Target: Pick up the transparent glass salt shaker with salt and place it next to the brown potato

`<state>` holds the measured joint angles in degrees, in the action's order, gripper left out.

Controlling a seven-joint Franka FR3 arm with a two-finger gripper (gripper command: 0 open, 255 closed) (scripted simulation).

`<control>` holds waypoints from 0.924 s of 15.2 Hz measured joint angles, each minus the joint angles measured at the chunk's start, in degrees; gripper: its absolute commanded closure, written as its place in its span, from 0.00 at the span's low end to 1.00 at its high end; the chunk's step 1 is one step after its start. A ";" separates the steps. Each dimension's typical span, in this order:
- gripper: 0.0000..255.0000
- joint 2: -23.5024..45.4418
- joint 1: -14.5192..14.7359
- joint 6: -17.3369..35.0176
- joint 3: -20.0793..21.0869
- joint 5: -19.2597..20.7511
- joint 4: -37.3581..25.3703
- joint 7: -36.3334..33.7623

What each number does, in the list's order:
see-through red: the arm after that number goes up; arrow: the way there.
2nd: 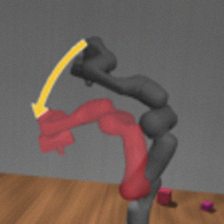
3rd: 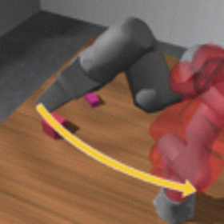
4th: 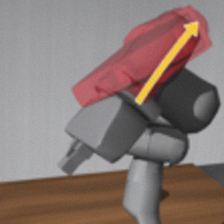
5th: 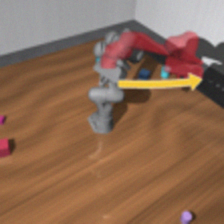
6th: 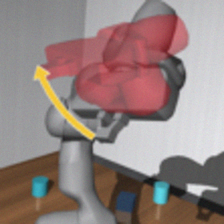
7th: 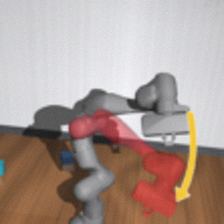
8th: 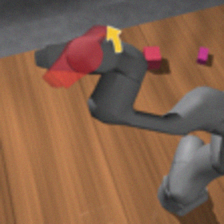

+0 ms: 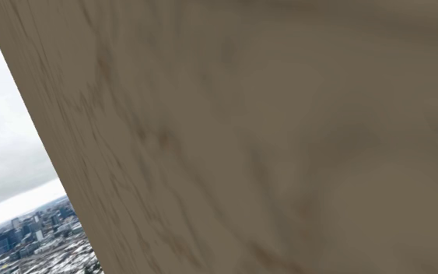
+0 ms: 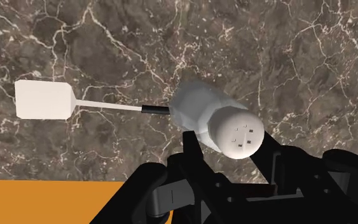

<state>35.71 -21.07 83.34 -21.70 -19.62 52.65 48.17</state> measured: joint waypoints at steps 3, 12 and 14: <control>1.00 -4.70 3.69 2.72 -0.24 1.32 7.19 -1.64; 1.00 -18.39 15.74 11.53 1.34 5.99 27.59 -11.21; 1.00 -19.98 17.55 12.58 1.99 6.62 29.79 -13.39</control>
<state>15.73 -3.52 95.92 -19.71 -13.00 82.44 34.78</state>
